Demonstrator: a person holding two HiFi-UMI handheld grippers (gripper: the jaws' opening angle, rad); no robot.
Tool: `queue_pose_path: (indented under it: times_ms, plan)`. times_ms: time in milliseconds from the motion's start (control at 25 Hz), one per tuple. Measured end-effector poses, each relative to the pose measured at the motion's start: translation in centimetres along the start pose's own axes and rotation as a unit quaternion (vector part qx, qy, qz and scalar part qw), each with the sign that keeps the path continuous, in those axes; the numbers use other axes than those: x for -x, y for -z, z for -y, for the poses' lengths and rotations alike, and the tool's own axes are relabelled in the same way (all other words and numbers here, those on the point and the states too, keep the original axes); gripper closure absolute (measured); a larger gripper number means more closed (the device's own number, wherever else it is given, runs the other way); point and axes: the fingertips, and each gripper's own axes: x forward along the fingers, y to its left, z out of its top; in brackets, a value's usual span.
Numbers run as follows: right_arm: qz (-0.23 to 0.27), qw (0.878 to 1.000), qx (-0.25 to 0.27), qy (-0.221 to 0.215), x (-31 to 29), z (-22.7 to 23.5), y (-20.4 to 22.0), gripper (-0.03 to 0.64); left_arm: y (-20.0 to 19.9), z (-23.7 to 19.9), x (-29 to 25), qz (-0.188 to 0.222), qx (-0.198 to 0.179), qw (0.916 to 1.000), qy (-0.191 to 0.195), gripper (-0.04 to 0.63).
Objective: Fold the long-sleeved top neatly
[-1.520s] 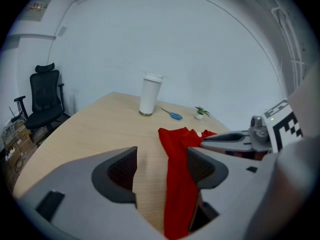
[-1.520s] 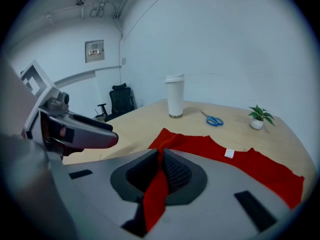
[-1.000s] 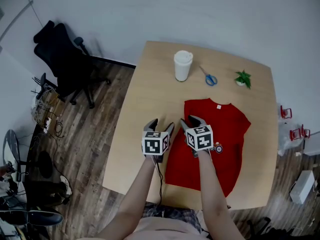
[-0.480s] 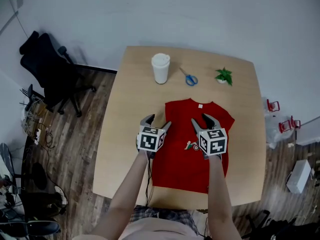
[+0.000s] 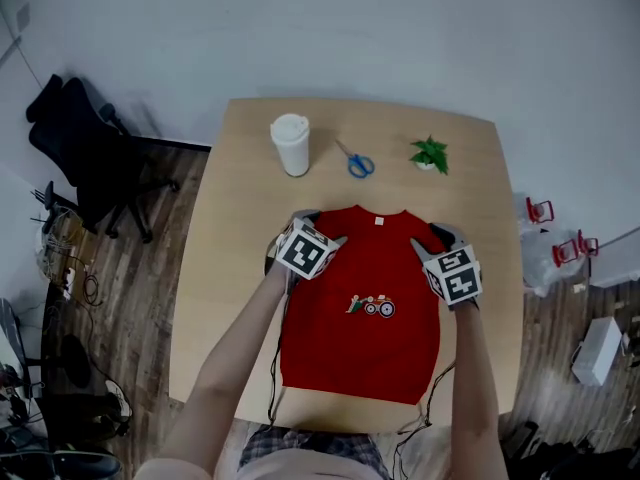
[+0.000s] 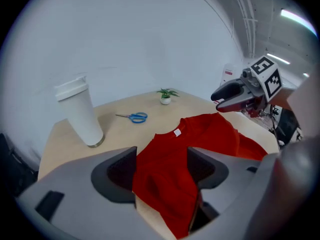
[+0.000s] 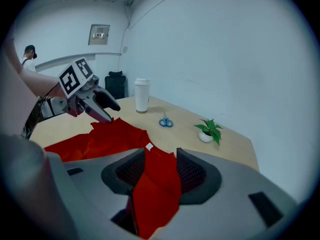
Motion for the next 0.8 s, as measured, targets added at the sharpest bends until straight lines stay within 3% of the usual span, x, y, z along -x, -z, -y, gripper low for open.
queue_pose_path:
  times_ms: [200, 360, 520, 800]
  plan:
    - [-0.045, 0.995, 0.087, -0.031, -2.4, 1.8, 0.6, 0.419, -1.4, 0.2, -3.6, -0.055, -0.09, 0.9936, 0.041, 0.282]
    - [-0.074, 0.986, 0.142, -0.052, -5.1, 2.7, 1.3, 0.44, -1.7, 0.0, -6.5, -0.078, -0.131, 0.9867, 0.054, 0.284]
    - [-0.098, 0.981, 0.146, -0.077, -7.9, 3.5, 2.9, 0.439, -1.5, -1.2, -8.8, -0.097, -0.133, 0.9853, 0.046, 0.342]
    - [-0.138, 0.971, 0.158, -0.116, -10.7, 2.9, 5.5, 0.437, -0.4, -1.8, -11.5, -0.132, -0.145, 0.9775, 0.077, 0.344]
